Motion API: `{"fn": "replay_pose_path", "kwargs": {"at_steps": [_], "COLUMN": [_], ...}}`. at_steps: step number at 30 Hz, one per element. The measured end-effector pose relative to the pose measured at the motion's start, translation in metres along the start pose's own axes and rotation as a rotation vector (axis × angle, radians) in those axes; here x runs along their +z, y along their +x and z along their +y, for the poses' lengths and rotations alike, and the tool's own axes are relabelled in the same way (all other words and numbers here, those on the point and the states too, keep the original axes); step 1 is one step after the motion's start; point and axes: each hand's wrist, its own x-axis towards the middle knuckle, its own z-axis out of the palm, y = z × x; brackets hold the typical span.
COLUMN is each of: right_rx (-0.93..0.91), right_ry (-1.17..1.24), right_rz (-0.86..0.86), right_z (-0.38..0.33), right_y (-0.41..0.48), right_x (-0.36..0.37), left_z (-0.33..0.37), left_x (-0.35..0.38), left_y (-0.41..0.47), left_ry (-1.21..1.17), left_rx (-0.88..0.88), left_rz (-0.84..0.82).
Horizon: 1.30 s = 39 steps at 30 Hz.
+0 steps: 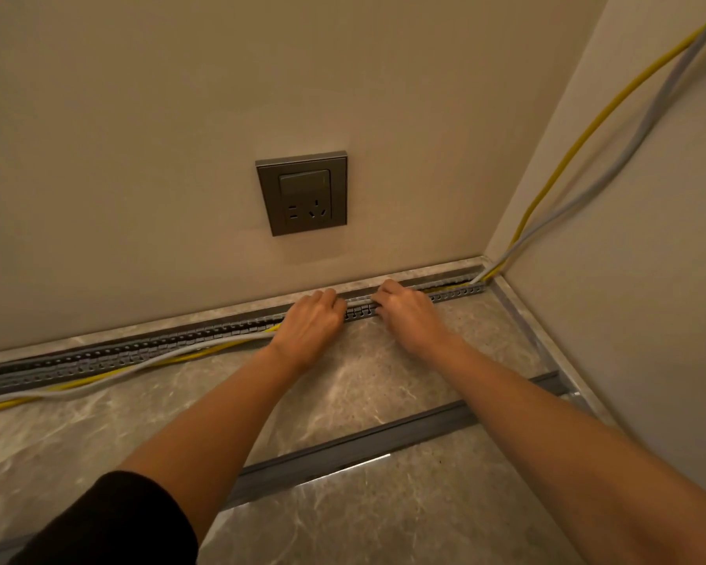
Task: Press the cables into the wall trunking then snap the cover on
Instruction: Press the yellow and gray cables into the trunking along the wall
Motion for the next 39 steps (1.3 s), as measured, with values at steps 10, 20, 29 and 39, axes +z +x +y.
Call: {"fn": "replay_pose_path", "kwargs": {"at_steps": [10,20,29,39], "right_rx": [-0.003,0.131,0.171,0.135], "right_ry": [0.079,0.047,0.188,0.031], "right_rz": [-0.007,-0.045,0.025,0.053], "right_z": [0.002,-0.012,-0.025,-0.053], "right_y": [0.007,0.005,0.002,0.007], "right_x": [-0.005,-0.008,-0.014,-0.012], "left_z": [-0.003,-0.002,-0.003,-0.045], "left_x": [-0.008,0.005,0.004,0.001], "left_y": [0.003,-0.001,0.007,-0.041], "left_ry": [-0.144,-0.312,-0.41,-0.328], "left_rx": [-0.006,-0.106,-0.22,-0.364], "left_rz": [-0.005,-0.06,-0.054,-0.118]}}
